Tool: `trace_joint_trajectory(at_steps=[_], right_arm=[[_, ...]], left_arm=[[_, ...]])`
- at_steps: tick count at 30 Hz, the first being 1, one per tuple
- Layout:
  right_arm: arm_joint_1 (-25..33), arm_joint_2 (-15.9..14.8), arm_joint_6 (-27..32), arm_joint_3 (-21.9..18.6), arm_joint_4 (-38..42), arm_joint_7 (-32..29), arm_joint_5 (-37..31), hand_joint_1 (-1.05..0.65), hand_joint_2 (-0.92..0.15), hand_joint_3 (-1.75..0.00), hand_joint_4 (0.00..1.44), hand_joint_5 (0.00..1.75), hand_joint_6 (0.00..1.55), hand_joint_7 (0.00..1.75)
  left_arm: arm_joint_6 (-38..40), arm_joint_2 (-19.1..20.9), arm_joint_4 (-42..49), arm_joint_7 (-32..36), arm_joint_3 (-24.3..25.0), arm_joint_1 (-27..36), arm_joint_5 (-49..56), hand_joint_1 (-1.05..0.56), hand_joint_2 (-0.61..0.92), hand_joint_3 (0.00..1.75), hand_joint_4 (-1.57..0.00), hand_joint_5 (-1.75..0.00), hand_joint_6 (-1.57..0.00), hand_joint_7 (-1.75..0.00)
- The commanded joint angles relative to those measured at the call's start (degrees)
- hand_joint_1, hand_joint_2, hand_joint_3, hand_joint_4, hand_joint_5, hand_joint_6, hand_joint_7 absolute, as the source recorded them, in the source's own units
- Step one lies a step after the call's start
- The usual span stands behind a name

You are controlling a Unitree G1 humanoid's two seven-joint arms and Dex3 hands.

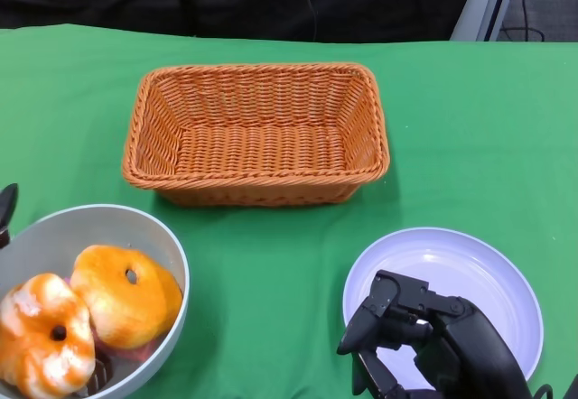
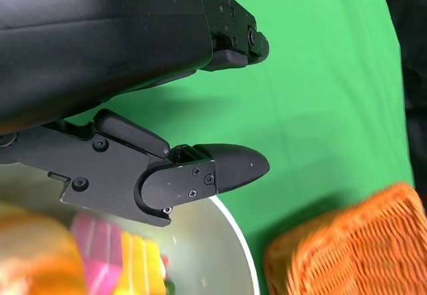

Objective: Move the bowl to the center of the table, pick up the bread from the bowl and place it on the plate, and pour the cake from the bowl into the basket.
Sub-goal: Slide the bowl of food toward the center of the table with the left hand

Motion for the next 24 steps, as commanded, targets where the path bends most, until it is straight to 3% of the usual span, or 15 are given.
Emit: trace_joint_trajectory(at_steps=[1, 12, 24], right_arm=[[-0.22, -0.10, -0.29, -0.21, 0.36, 0.15, 0.48, -0.29, -0.52, -1.01, 0.76, 1.65, 0.76, 1.36], [-0.15, 0.03, -0.24, -0.28, 0.47, 0.19, 0.33, -0.28, -0.53, -1.00, 0.76, 1.65, 0.76, 1.34], [-0.14, -0.08, -0.13, -0.23, 0.28, 0.10, 0.18, -0.27, -0.52, -1.03, 0.76, 1.65, 0.77, 1.35]], left_arm=[[1.50, 0.47, -2.21, 0.28, 0.89, 1.29, -0.71, -0.70, 0.92, 0.65, -0.04, 0.00, -0.07, 0.00], [8.48, -2.05, -13.36, -1.17, 2.16, 5.29, -6.05, -0.71, 0.92, 0.64, 0.00, 0.00, 0.00, 0.00], [12.14, -2.19, -16.16, -4.14, 2.14, 6.52, -8.67, -0.73, 0.92, 0.64, 0.00, 0.00, 0.00, 0.00]])
